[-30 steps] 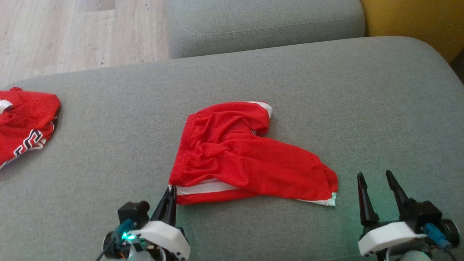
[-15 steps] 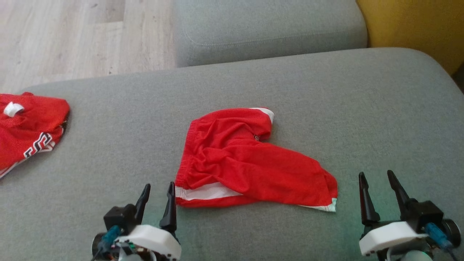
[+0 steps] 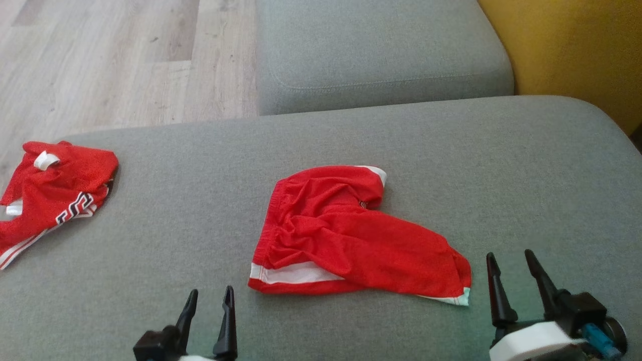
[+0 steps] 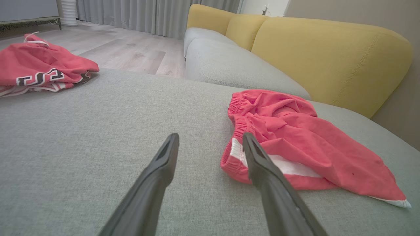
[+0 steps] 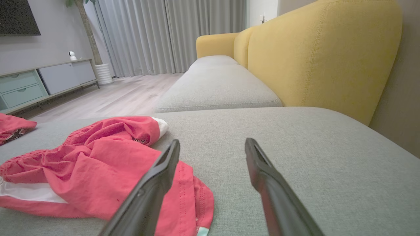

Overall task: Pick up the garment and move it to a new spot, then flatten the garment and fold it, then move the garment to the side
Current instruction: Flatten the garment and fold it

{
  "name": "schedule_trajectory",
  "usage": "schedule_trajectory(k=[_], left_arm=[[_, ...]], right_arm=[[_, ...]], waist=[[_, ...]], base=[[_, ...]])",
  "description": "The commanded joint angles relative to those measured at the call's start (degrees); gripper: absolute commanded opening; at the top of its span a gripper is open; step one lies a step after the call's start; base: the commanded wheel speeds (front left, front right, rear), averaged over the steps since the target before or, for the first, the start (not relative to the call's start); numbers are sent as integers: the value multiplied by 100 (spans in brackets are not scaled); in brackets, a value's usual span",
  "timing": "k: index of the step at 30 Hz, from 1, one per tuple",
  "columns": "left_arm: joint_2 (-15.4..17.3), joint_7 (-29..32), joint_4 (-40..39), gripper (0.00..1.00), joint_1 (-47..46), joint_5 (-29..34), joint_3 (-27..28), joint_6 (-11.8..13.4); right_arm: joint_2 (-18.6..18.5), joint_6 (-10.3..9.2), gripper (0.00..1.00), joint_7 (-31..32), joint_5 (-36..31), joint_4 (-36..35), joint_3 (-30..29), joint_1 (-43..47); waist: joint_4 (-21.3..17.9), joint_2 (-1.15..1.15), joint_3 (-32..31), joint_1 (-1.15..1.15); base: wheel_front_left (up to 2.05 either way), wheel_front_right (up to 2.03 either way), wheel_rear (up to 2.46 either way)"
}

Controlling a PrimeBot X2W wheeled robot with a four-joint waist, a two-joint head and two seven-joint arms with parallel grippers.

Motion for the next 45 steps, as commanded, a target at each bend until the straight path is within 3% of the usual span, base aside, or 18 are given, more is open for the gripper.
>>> schedule_trajectory(k=[1, 29, 45], left_arm=[[82, -70, -219, 100, -184, 38, 258, 35], [54, 36, -134, 100, -217, 106, 250, 42], [-32, 963, 1040, 100, -1466, 198, -306, -514]], right_arm=[[-37, 23, 100, -68, 56, -176, 189, -179], [-37, 23, 100, -69, 113, 118, 491, -323], [-37, 23, 100, -69, 0, 163, 638, -492]], waist=[[9, 0, -25, 0], [38, 0, -10, 0], [-266, 0, 422, 0]], base=[[0, 0, 0], [0, 0, 0], [0, 0, 0]])
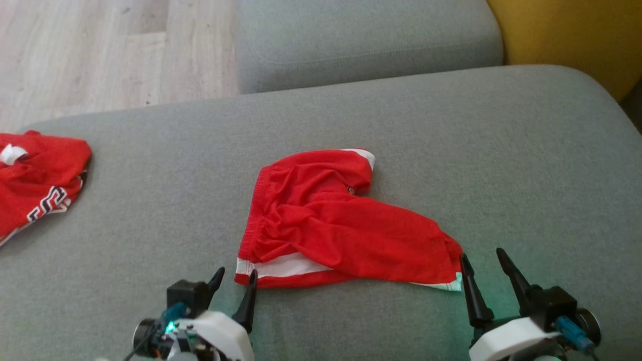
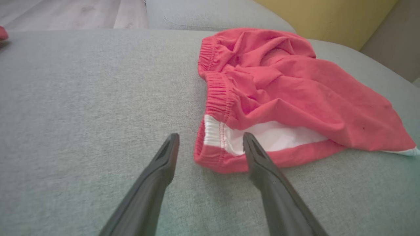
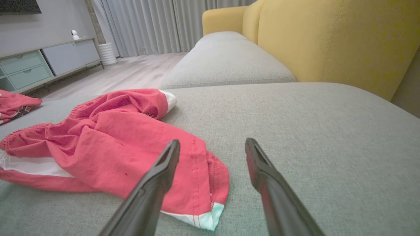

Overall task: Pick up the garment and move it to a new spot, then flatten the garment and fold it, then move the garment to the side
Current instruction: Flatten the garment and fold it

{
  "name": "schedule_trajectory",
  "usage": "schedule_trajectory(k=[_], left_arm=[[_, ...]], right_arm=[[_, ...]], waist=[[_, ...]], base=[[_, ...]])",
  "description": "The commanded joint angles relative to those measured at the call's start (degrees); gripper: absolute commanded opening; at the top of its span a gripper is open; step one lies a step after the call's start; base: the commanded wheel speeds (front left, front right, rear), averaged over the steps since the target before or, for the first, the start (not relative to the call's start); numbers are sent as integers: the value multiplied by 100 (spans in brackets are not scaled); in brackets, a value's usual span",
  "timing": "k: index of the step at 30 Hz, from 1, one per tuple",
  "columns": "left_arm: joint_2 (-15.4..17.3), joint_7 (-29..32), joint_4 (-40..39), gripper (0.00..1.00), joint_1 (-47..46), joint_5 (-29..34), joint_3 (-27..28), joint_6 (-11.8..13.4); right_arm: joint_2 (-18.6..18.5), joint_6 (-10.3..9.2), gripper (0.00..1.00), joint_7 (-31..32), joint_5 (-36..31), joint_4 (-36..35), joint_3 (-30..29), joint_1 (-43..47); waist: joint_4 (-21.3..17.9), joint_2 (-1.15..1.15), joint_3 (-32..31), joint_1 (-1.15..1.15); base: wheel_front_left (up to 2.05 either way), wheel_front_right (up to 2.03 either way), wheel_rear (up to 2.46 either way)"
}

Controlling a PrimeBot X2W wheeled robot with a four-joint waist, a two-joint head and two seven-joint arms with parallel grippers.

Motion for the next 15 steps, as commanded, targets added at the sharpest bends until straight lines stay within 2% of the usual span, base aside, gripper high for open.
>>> schedule_trajectory(k=[1, 7, 8, 9, 10, 11, 13, 15], left_arm=[[13, 10, -33, 100, -430, 0, 132, -39], [-26, 1, 313, 100, -692, -16, 95, -136], [-46, -16, 381, 82, -760, -12, 70, -169], [-52, -29, 407, 53, -789, -5, 55, -184], [-58, -45, 427, 40, -813, 1, 42, -195], [-63, -66, 440, 20, -830, 6, 30, -206], [-69, -144, 434, 0, -836, 10, 22, -214], [-77, -231, 397, 0, -806, 7, 22, -203]], right_arm=[[-37, 23, 100, -69, -56, -133, 131, -289], [-37, 23, 100, -69, -64, -94, 146, -304], [-37, 23, 100, -69, -73, -85, 139, -304], [-37, 23, 100, -69, -76, -83, 135, -307], [-37, 23, 100, -69, -78, -81, 129, -309], [-37, 23, 100, -69, -82, -76, 118, -308], [-37, 23, 100, -69, -112, -48, 89, -297], [-37, 23, 100, -69, -181, 29, 63, -288]], waist=[[-58, 0, 63, -1], [-170, 0, 181, -1], [-196, 0, 223, -1], [-206, 0, 242, -1], [-216, 0, 259, -1], [-223, 0, 269, -1], [-233, 0, 292, -1], [-227, 0, 311, -1]], base=[[0, 0, 0], [0, 0, 0], [0, 0, 0], [0, 0, 0], [0, 0, 0], [0, 0, 0], [0, 0, 0], [0, 0, 0]])
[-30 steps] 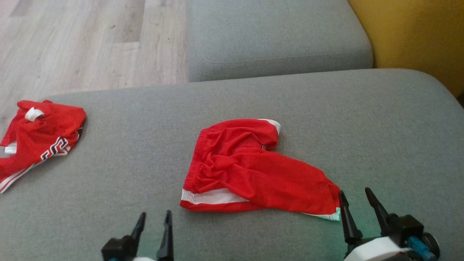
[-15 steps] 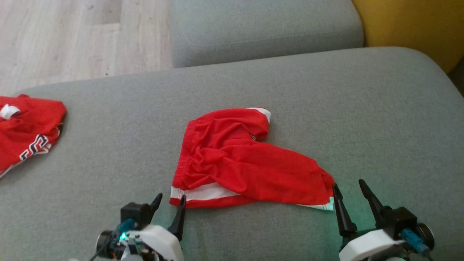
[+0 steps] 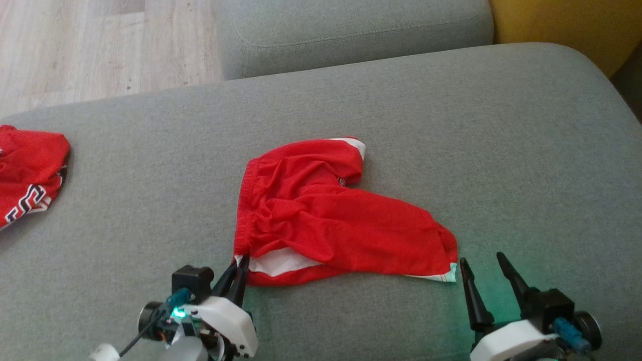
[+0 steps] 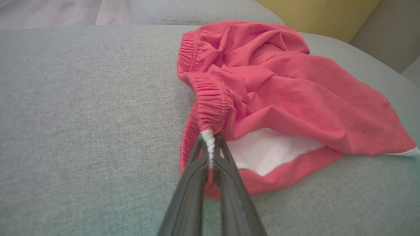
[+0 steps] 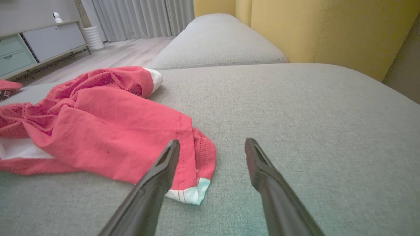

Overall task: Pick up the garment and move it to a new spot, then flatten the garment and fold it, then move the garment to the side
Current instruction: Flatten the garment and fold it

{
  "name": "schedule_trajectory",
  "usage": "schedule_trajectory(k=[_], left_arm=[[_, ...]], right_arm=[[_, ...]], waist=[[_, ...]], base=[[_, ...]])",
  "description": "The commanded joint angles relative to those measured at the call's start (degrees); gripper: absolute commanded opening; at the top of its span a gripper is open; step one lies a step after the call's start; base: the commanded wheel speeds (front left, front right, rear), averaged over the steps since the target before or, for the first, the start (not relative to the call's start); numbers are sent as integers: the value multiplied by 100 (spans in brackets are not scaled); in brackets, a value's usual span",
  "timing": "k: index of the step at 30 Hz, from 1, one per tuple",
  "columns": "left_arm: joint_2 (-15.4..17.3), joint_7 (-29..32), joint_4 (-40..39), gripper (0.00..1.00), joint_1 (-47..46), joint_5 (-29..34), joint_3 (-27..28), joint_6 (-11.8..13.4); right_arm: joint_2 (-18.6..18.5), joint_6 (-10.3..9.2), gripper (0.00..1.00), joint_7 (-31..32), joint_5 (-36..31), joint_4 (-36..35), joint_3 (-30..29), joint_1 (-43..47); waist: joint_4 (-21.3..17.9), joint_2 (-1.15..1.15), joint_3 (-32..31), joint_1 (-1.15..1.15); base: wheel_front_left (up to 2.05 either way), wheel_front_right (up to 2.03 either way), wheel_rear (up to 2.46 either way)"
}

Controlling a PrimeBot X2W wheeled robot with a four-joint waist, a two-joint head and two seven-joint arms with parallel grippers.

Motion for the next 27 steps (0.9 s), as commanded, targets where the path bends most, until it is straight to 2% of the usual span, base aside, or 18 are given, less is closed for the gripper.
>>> schedule_trajectory(k=[1, 6, 12, 21, 22, 23, 24, 25, 26, 27], left_arm=[[54, -131, -171, 0, -255, 7, 156, 15], [37, -314, -292, 0, -133, -9, 170, 90], [-15, -347, -425, 0, -99, 3, 99, 135], [-13, -363, -550, 0, -169, 9, 67, 185], [-8, -368, -563, 0, -174, 8, 68, 194], [-2, -373, -575, 0, -178, 7, 70, 205], [4, -376, -585, 0, -179, 4, 72, 214], [12, -378, -594, 0, -181, 2, 73, 222], [18, -378, -603, 0, -184, -1, 73, 228], [24, -380, -611, 0, -188, -3, 73, 234]], right_arm=[[-36, 23, 100, -69, -97, -66, 104, -282], [-36, 23, 100, -67, -404, 268, 154, -396], [-36, 23, 100, -48, -1011, 1009, 334, -714], [-36, 23, 100, -59, -1370, 1818, 254, -1156], [-36, 23, 91, -60, -1352, 1896, 250, -1203], [-36, 23, 70, -61, -1330, 1977, 254, -1250], [-36, 23, 60, -62, -1302, 2060, 257, -1293], [-36, 23, 45, -63, -1269, 2145, 271, -1337], [-36, 23, 39, -64, -1227, 2217, 289, -1381], [-36, 23, 27, -64, -1176, 2271, 302, -1423]], waist=[[15, 0, 18, -1], [86, 0, 62, -1], [219, 0, 172, -1], [317, 0, 320, -1], [320, 0, 335, -1], [321, 0, 350, -1], [321, 0, 363, -1], [322, 0, 377, -1], [324, 0, 389, -1], [326, 0, 399, -1]], base=[[0, 0, 0], [0, 0, 0], [0, 0, 0], [0, 0, 0], [0, 0, 0], [0, 0, 0], [0, 0, 0], [0, 0, 0], [0, 0, 0], [0, 0, 0]])
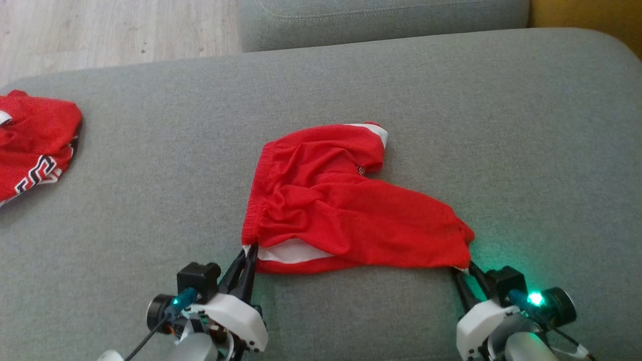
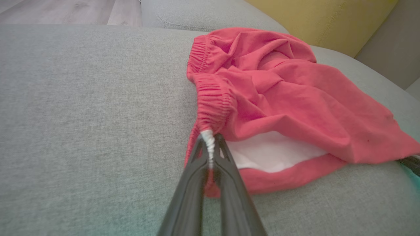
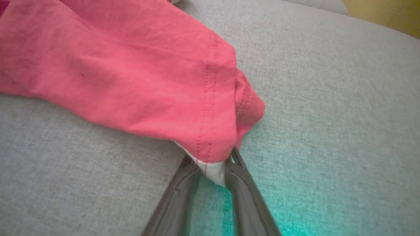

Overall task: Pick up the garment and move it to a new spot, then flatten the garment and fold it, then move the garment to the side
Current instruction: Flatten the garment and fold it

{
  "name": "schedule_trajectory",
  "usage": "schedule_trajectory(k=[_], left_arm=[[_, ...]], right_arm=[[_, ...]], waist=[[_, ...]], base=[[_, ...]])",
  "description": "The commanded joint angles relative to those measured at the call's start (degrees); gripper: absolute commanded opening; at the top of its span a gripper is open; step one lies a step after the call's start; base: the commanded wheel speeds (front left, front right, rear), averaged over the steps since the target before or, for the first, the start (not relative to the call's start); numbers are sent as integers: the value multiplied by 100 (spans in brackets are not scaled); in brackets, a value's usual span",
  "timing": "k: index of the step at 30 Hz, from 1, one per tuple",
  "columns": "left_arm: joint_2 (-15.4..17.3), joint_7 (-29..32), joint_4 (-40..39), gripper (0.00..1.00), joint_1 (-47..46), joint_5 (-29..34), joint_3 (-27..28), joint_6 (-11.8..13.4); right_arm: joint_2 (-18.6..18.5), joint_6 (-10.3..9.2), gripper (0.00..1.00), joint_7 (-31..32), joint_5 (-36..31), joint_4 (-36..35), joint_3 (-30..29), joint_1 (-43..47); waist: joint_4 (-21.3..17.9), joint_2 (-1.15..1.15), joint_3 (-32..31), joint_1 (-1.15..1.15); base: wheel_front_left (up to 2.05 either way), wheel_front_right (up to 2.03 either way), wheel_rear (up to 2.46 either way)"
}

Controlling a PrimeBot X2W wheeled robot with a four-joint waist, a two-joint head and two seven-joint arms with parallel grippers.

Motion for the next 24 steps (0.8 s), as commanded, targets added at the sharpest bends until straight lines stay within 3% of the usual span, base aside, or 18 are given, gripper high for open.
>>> schedule_trajectory(k=[1, 2, 3, 14, 21, 24], left_arm=[[77, -100, -182, 0, -256, -5, 161, 36], [83, -112, -195, 0, -261, -8, 166, 42], [90, -129, -212, 0, -265, -7, 168, 47], [127, -432, -897, 0, -103, -232, 403, 21], [108, -455, -2131, 0, 108, -835, 807, -138], [250, -263, -2772, 0, 92, -968, 914, -138]], right_arm=[[-32, 22, 17, -1, 50, -11, 140, -144], [-32, 22, 4, -2, 123, -16, 155, -174], [-32, 22, 0, -3, 202, -47, 170, -188], [-32, 22, 0, 27, 1322, -1521, 430, 157], [-291, 22, 0, 756, 1955, -3285, 560, 377], [-408, 22, 0, 1102, 2154, -4107, 479, 470]], waist=[[2, 0, 7, 0], [1, 0, 8, 0], [-1, 0, 4, 0], [-122, 0, -561, 0], [-167, 0, -979, 0], [-161, 0, -1122, 0]], base=[[0, 0, 0], [0, 0, 0], [0, 0, 0], [0, 0, 0], [0, 0, 0], [0, 0, 0]])
